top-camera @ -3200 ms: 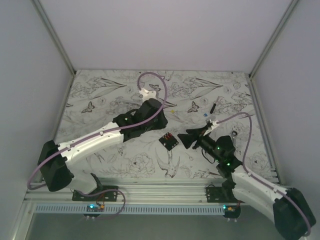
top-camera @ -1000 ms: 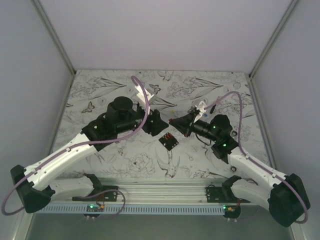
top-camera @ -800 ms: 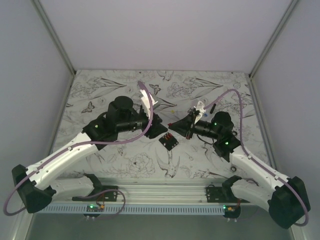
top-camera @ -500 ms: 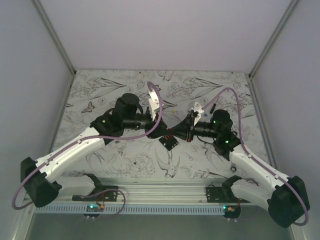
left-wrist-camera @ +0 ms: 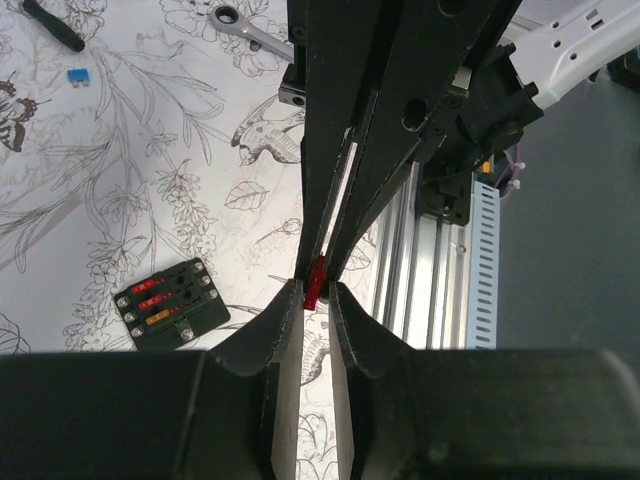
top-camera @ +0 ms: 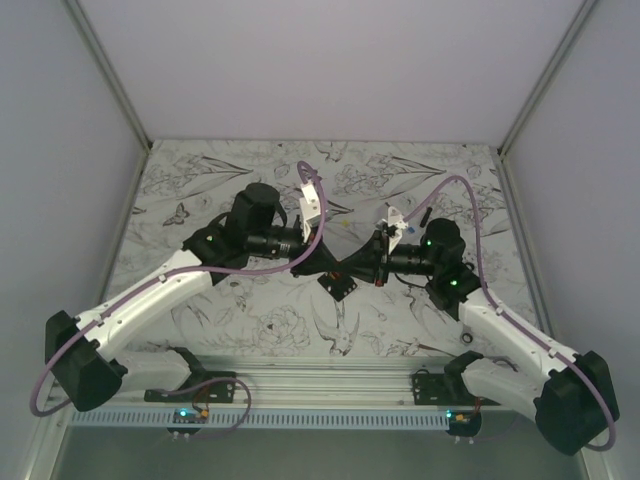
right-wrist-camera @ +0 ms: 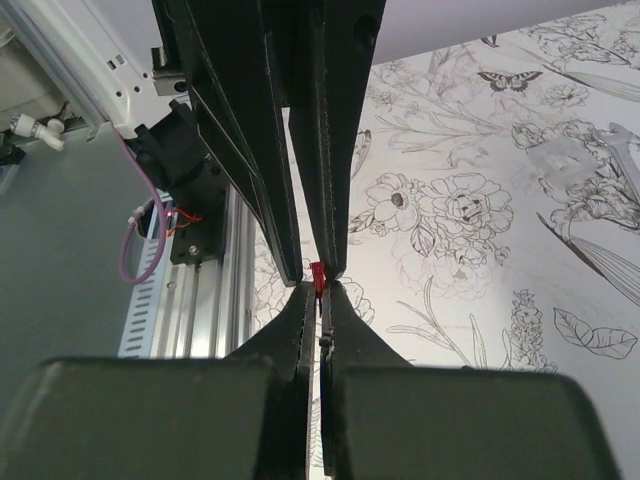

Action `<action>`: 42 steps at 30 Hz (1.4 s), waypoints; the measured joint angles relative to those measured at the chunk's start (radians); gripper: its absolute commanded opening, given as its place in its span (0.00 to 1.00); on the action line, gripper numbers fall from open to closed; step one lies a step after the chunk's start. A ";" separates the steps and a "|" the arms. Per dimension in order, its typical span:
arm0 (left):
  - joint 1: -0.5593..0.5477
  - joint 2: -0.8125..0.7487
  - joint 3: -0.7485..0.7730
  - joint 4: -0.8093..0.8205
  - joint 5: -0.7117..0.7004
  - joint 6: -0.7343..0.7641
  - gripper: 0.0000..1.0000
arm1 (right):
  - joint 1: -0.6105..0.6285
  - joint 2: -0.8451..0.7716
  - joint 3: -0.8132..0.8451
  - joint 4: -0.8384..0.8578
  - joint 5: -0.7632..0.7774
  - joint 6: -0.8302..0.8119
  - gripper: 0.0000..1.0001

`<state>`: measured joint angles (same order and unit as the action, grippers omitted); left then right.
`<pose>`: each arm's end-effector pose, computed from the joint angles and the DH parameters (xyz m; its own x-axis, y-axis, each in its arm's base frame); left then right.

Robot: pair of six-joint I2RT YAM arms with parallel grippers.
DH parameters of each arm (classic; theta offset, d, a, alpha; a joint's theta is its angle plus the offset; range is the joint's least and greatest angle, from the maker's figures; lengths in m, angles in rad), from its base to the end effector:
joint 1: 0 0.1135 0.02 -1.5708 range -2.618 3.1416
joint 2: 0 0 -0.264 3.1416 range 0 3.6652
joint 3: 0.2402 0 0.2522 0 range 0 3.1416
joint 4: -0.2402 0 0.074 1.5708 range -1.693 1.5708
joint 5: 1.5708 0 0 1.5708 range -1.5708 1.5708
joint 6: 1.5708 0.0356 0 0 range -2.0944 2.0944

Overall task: Snap on the fuse box
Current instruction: Pick up the fuse from the center of the board.

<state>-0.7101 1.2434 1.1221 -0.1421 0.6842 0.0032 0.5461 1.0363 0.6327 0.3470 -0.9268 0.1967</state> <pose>0.2004 -0.2019 0.3669 -0.1943 0.1703 -0.9660 0.9686 0.1892 -0.1615 0.1814 0.1436 0.2943 -0.2417 -0.0096 -0.9703 -0.9655 0.1023 0.2395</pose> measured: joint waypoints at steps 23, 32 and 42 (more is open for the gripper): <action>0.016 0.009 0.006 -0.025 0.085 0.010 0.15 | -0.006 0.029 0.015 0.000 -0.098 -0.003 0.00; 0.014 0.063 0.046 -0.008 0.114 0.005 0.16 | -0.006 0.066 0.023 -0.023 -0.108 -0.007 0.00; 0.012 0.063 0.040 0.001 0.129 0.004 0.26 | -0.006 0.068 0.023 -0.038 -0.092 -0.007 0.00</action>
<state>-0.6983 1.3064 1.1622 -0.1413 0.8131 0.0074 0.5400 1.1042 0.6552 0.3092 -1.0183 0.1898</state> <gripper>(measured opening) 0.254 0.019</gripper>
